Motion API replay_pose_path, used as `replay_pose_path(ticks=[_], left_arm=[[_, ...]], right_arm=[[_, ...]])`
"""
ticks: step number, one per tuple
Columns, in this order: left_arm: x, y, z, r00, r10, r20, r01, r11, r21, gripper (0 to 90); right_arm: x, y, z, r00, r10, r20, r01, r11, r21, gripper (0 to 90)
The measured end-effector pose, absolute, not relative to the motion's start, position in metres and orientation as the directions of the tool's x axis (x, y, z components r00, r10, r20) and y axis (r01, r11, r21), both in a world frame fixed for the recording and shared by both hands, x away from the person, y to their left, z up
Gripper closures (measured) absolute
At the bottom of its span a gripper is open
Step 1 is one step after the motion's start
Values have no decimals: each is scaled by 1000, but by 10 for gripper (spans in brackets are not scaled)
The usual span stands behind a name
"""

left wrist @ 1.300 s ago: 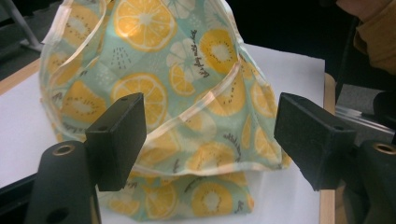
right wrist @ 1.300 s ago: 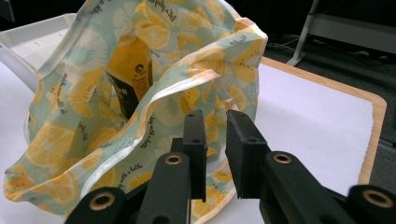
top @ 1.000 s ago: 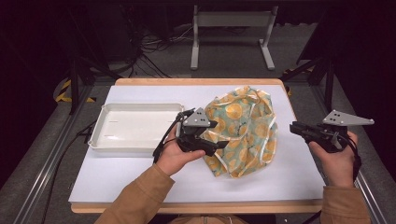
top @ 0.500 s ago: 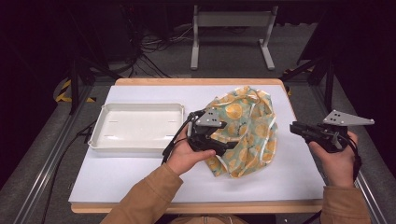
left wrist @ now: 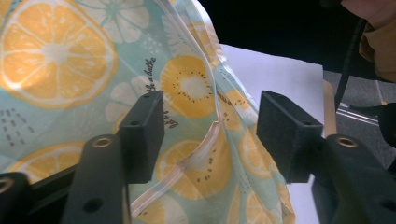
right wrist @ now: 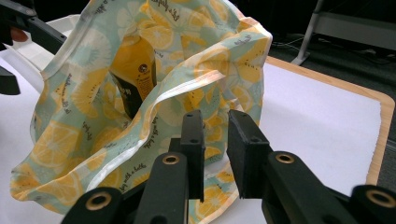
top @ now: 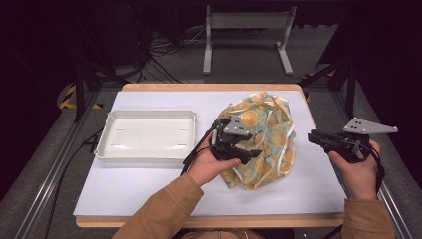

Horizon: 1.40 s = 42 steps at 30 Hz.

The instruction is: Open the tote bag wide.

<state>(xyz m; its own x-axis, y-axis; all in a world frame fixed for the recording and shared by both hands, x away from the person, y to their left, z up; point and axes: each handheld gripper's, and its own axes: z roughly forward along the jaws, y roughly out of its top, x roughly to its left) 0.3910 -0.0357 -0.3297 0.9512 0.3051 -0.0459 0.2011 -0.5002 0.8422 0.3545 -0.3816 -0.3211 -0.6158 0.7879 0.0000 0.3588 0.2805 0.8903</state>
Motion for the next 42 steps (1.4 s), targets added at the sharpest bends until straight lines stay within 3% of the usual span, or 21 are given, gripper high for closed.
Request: replay_pose_path(ticks=[5,8,12,15,29,42], left_arm=[[392,-39,-331,952,303,-37,196,-515,834,496],[394,-41,-331,951,308,-41,203,-518,831,601],[394,-40,-329,953,299,-41,197,-516,833,816],[393,-39,-325,957,289,-35,185,-512,839,884],[389,-36,-295,964,266,-8,138,-473,870,895],[396,0,-265,950,310,-35,153,-366,918,895]], right_arm=[[354,-382,-321,-617,787,4,359,277,891,765],[355,-381,-321,-621,784,1,357,281,891,765],[355,-381,-321,-622,783,4,357,279,891,765],[355,-382,-322,-621,784,10,360,274,892,766],[355,-382,-322,-622,783,8,359,276,892,766],[356,-380,-323,-626,780,10,363,279,889,766]])
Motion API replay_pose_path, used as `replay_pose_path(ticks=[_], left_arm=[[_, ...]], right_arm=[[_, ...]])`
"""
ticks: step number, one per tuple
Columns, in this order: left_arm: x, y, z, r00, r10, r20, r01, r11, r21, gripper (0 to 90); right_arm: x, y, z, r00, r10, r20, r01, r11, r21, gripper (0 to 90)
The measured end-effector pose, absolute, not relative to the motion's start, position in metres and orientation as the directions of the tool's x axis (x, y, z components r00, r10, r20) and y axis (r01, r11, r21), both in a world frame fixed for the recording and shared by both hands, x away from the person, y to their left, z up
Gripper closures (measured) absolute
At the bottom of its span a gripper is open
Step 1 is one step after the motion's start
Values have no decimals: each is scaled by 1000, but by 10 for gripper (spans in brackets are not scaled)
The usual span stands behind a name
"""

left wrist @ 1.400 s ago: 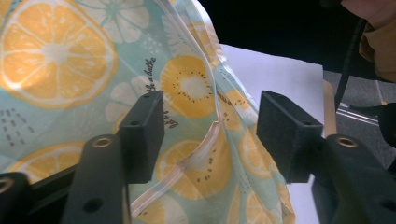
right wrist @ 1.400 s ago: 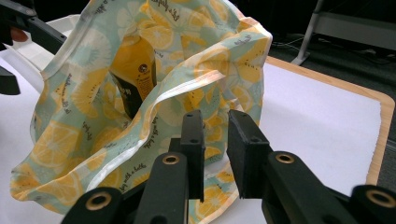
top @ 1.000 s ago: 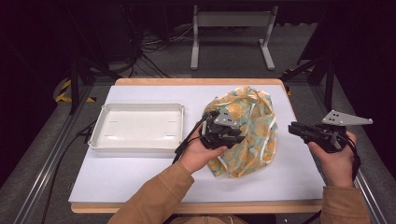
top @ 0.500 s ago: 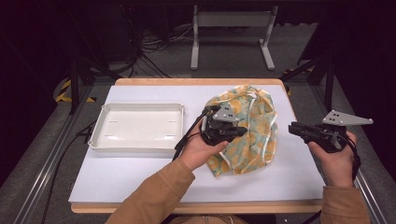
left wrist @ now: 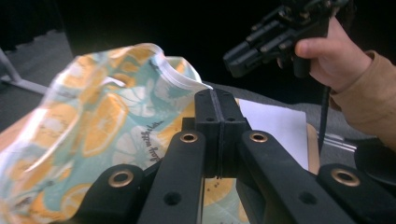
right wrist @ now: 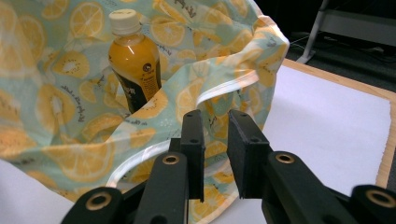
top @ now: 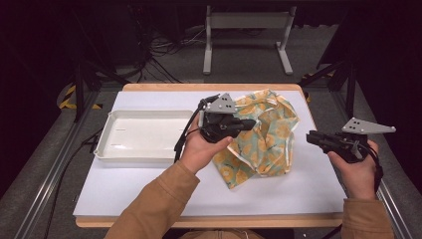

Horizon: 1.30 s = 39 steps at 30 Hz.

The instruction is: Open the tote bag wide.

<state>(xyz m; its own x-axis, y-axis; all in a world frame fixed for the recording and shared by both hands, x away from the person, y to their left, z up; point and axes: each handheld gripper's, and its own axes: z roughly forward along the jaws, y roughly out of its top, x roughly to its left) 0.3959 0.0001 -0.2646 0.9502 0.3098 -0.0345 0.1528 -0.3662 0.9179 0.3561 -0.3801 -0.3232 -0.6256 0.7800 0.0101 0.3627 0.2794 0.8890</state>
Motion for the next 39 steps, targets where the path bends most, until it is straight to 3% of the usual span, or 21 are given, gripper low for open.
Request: replay_pose_path(ticks=[21,29,39], left_arm=[[407,82,-256,896,437,-75,204,-257,945,895],[410,112,-266,861,500,-87,236,-241,941,894],[416,123,-292,835,532,-141,307,-238,922,892]], right_arm=[[360,-370,-327,-649,761,26,367,283,886,762],[364,-361,-329,-672,739,45,367,280,887,756],[370,-347,-330,-690,722,48,361,286,888,742]])
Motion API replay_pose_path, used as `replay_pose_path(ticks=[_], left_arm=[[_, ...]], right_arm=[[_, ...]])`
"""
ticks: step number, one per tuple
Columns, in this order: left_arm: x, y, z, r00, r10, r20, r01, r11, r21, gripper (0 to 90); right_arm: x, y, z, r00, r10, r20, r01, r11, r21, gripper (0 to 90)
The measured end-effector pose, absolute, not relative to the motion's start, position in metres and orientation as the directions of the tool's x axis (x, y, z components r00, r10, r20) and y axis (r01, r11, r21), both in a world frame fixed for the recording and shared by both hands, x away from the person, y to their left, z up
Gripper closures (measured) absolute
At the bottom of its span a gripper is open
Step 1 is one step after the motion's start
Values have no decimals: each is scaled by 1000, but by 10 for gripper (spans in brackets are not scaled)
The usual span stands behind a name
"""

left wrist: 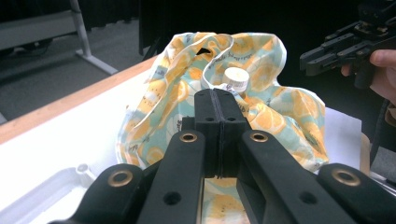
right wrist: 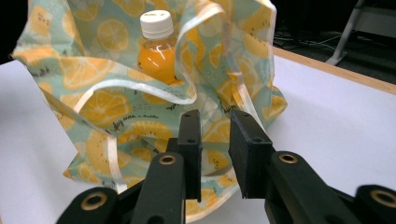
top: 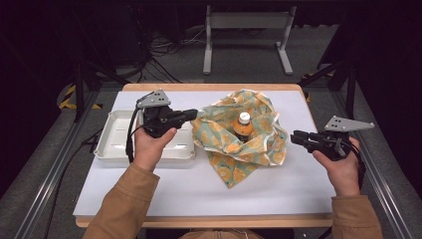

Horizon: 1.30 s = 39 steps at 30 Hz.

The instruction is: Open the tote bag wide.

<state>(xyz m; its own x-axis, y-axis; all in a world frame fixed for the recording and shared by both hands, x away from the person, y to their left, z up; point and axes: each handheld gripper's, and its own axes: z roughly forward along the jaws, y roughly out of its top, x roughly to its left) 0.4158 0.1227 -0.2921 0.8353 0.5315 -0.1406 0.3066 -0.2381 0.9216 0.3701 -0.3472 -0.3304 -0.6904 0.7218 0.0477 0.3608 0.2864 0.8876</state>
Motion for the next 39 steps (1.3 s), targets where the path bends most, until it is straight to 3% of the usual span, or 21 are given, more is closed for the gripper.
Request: replay_pose_path(ticks=[4,10,15,17,18,20,39], left_arm=[[414,123,-291,837,531,-133,299,-240,924,893],[411,121,-290,841,528,-116,288,-256,923,893],[411,120,-289,844,525,-106,280,-264,923,892],[411,121,-289,844,525,-112,284,-260,923,892],[411,123,-289,841,529,-110,284,-259,923,892],[412,125,-289,839,534,-106,283,-262,923,893],[426,131,-321,805,577,-141,359,-284,889,889]], right_arm=[[373,-343,-328,-697,716,54,352,276,894,719],[384,-323,-326,-725,686,61,320,257,912,574],[397,-307,-325,-739,671,60,307,256,917,561],[403,-302,-325,-737,672,69,316,253,914,615],[408,-299,-324,-735,675,70,332,267,905,770],[410,-298,-322,-736,674,65,334,278,901,886],[400,-353,-322,-653,751,100,404,234,884,900]])
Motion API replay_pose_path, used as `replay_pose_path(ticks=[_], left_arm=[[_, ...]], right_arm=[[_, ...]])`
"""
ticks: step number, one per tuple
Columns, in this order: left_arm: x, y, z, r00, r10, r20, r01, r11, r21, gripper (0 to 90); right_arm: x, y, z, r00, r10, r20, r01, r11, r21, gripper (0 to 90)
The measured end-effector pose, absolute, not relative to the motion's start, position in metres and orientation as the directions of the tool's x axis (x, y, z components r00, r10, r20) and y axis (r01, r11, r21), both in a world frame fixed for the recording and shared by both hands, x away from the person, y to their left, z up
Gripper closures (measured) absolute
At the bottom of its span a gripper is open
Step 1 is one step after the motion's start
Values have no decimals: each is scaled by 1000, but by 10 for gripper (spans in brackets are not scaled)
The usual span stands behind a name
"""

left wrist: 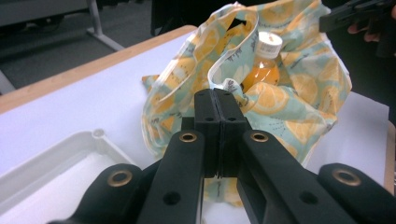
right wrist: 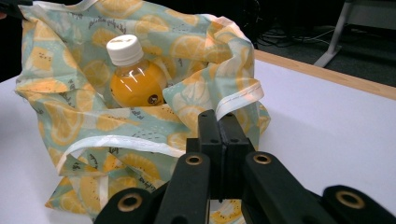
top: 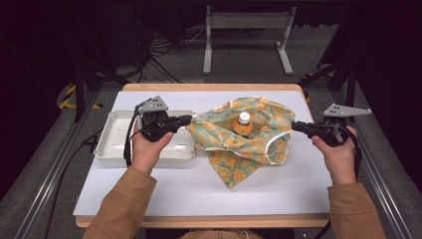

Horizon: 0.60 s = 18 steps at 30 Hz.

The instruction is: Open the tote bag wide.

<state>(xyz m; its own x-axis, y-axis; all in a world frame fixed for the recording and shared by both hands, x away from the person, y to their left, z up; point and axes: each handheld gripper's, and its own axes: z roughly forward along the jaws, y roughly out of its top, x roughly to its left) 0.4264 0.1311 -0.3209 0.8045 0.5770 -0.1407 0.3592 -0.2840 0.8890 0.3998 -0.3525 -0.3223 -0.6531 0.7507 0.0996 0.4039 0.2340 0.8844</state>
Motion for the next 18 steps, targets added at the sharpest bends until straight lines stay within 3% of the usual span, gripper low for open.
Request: replay_pose_path(ticks=[4,18], left_arm=[[430,123,-335,803,570,-171,393,-293,872,888],[429,88,-379,821,555,-132,433,-455,778,886]], right_arm=[[402,-353,-328,-649,753,109,416,231,879,900],[409,-347,-371,-635,760,140,514,280,811,900]])
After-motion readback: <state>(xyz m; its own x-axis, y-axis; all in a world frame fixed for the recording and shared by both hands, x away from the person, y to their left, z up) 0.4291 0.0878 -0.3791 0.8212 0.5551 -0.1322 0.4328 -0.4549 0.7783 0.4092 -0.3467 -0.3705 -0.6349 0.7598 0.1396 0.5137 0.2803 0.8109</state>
